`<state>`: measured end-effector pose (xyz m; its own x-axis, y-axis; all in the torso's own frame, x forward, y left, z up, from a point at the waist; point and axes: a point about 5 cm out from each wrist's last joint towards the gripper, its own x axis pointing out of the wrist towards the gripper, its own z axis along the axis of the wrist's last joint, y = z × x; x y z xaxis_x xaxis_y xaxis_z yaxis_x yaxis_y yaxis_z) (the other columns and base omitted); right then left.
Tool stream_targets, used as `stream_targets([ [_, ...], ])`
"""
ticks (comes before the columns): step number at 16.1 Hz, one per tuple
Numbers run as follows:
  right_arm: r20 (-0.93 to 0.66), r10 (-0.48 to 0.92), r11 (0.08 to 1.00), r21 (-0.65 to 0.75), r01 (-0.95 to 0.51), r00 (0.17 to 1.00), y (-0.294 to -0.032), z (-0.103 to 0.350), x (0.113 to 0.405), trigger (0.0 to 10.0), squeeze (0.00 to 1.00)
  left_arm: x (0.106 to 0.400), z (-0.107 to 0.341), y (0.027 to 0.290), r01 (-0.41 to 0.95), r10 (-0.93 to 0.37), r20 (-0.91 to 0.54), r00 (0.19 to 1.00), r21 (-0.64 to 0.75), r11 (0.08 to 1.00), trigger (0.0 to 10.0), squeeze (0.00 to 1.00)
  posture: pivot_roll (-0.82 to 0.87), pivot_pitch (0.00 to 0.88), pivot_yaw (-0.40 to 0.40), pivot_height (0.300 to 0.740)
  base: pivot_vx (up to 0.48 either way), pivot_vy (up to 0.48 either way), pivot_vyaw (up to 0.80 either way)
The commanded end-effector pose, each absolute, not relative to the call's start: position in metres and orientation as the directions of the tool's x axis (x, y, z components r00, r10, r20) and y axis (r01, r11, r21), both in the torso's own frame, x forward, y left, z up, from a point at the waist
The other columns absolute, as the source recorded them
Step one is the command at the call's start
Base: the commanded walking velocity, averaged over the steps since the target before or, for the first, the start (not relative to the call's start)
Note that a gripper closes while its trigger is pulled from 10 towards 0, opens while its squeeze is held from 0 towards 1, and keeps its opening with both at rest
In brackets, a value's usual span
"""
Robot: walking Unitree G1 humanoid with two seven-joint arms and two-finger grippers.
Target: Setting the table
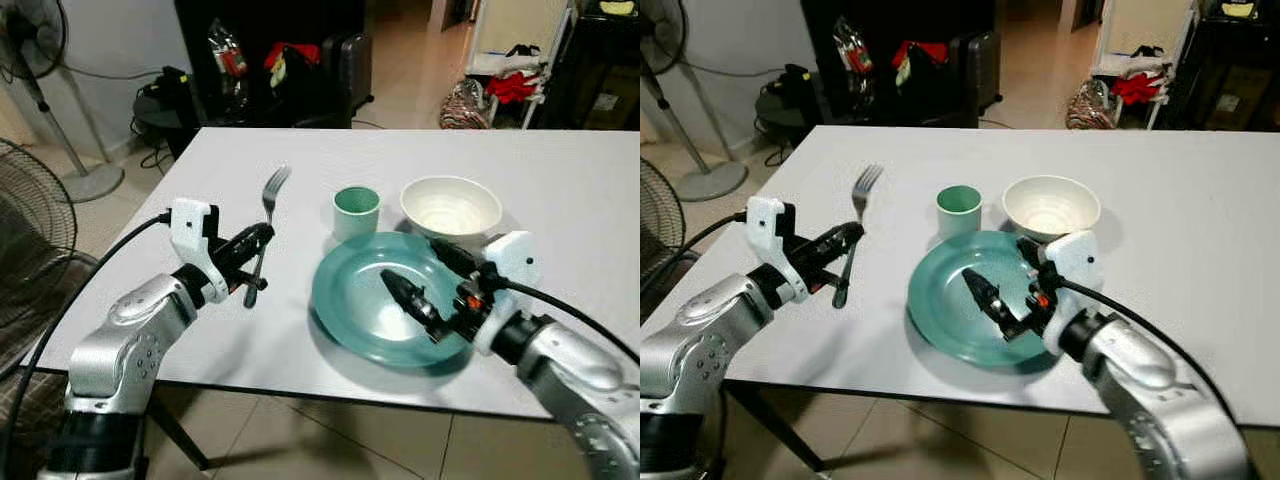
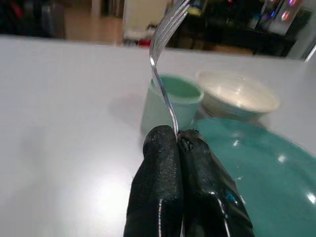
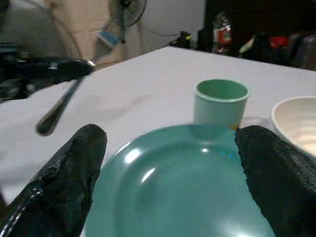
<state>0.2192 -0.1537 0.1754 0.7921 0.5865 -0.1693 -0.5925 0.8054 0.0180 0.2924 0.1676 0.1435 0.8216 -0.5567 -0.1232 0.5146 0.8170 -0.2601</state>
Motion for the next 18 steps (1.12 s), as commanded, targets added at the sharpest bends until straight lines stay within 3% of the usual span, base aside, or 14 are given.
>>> stream_targets([
  [1, -0.164, 0.628, 0.772, 0.01, -0.636, 0.76, -0.153, 0.178, 0.216, 10.0, 0.0, 0.298, 0.139, 0.17, 0.505, -0.546, -0.174, 0.819, -0.231, 0.831, 10.0, 0.0, -0.15, 0.0, 0.101, 0.74, 0.0, 0.0, 0.0],
  [7, -0.22, 0.707, 0.689, 0.0, -0.724, 0.673, -0.155, 0.177, 0.209, 10.0, 0.0, 0.305, 0.122, 0.179, 0.44, -0.518, -0.233, 0.823, -0.316, 0.841, 10.0, 0.0, -0.17, 0.0, 0.098, 0.74, 0.0, 0.0, 0.0],
  [10, -0.28, 0.757, 0.617, 0.01, -0.787, 0.591, -0.152, 0.174, 0.198, 10.0, 0.0, 0.306, 0.108, 0.175, 0.391, -0.535, -0.24, 0.81, -0.459, 0.798, 10.0, 0.0, -0.19, 0.0, 0.11, 0.74, 0.0, 0.0, 0.0],
  [18, -0.332, 0.777, 0.568, 0.004, -0.823, 0.534, -0.152, 0.172, 0.188, 10.0, 0.0, 0.298, 0.076, 0.172, 0.319, -0.541, -0.334, 0.772, -0.533, 0.784, 10.0, 0.0, -0.21, 0.0, 0.116, 0.74, 0.0, 0.0, 0.0],
])
